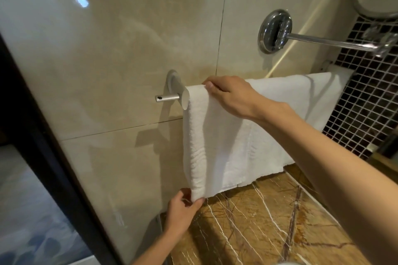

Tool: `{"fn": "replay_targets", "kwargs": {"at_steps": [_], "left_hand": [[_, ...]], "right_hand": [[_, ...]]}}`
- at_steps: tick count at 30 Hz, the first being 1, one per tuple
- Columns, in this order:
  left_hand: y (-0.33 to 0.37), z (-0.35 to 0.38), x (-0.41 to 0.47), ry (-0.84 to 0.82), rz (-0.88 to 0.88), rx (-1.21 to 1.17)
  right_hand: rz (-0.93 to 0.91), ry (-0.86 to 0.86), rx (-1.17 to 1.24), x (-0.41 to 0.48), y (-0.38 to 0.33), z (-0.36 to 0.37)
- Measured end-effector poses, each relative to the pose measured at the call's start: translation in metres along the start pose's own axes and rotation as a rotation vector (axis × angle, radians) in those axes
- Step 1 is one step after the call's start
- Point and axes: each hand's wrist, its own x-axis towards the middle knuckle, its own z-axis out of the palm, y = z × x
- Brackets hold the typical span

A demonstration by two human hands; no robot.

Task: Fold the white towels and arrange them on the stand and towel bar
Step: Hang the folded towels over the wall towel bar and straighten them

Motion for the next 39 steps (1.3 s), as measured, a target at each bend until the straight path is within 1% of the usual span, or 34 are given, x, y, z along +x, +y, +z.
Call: {"fn": "replay_targets", "kwargs": {"at_steps": [6, 12, 16, 18, 20, 25, 30, 39], "left_hand": [[0.006, 0.001, -0.003, -0.029, -0.028, -0.015], [0.002, -0.005, 0.0, -0.013, -0.02, 0.018], [-0.006, -0.008, 0.001, 0.022, -0.018, 0.039], [-0.007, -0.009, 0.0, 0.058, -0.01, 0.049], [-0.006, -0.008, -0.001, 0.061, 0.0, 0.071], [0.006, 0.001, -0.004, 0.047, 0.0, -0.033], [0.009, 0.009, -0.008, 0.056, 0.069, 0.076], [-0.003, 0.014, -0.013, 0.047, 0.117, 0.216]], "right_hand": [[-0.122, 0.105, -0.006, -0.008, 0.003, 0.006], [-0.157, 0.169, 0.047, -0.014, 0.009, 0.006], [-0.153, 0.156, 0.005, -0.017, 0.011, 0.003], [-0.141, 0.148, 0.026, -0.016, 0.01, 0.002], [-0.118, 0.143, 0.056, -0.015, 0.009, 0.001], [-0.079, 0.117, 0.073, -0.014, 0.008, 0.001], [-0.061, 0.106, 0.092, -0.014, 0.008, 0.001], [-0.022, 0.076, 0.099, -0.013, 0.007, -0.001]]}}
